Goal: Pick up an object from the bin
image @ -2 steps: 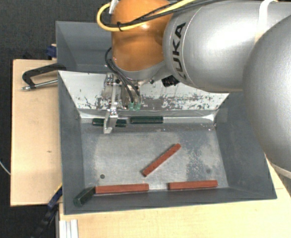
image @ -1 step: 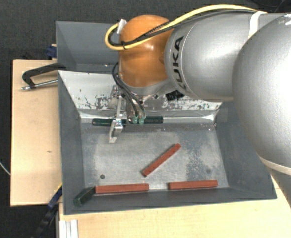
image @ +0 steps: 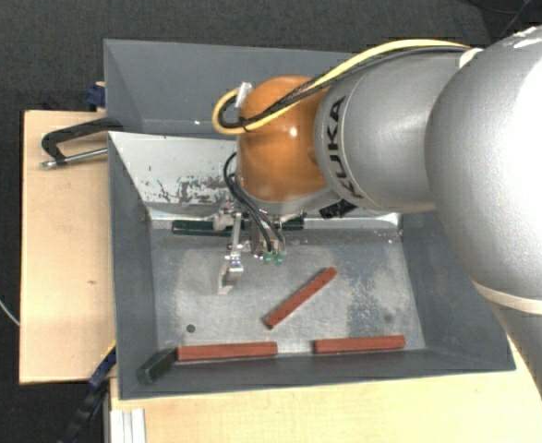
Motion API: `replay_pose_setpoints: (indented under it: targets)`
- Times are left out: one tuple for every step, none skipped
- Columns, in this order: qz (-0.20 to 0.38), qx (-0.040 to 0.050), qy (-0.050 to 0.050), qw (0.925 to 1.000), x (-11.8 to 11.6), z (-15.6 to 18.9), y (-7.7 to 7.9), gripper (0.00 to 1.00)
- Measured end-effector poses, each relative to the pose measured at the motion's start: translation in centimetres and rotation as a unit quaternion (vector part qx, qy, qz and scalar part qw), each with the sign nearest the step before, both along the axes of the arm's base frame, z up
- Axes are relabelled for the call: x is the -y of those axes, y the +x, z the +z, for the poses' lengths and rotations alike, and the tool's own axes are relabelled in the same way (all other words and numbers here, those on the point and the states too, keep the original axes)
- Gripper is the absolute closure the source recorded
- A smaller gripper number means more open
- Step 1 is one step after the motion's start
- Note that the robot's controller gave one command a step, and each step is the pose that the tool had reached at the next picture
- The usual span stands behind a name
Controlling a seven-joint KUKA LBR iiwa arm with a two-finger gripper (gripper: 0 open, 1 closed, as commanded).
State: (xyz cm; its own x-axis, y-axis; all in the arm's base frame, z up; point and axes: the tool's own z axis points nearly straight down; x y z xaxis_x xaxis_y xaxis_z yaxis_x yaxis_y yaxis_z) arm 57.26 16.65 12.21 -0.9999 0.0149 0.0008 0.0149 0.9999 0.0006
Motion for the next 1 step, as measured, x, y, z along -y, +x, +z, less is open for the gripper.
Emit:
replay_pose_setpoints:
  targets:
    - [0.013,0.0042,0.001,0.9999,0.62,-2.43,1.76,0.00]
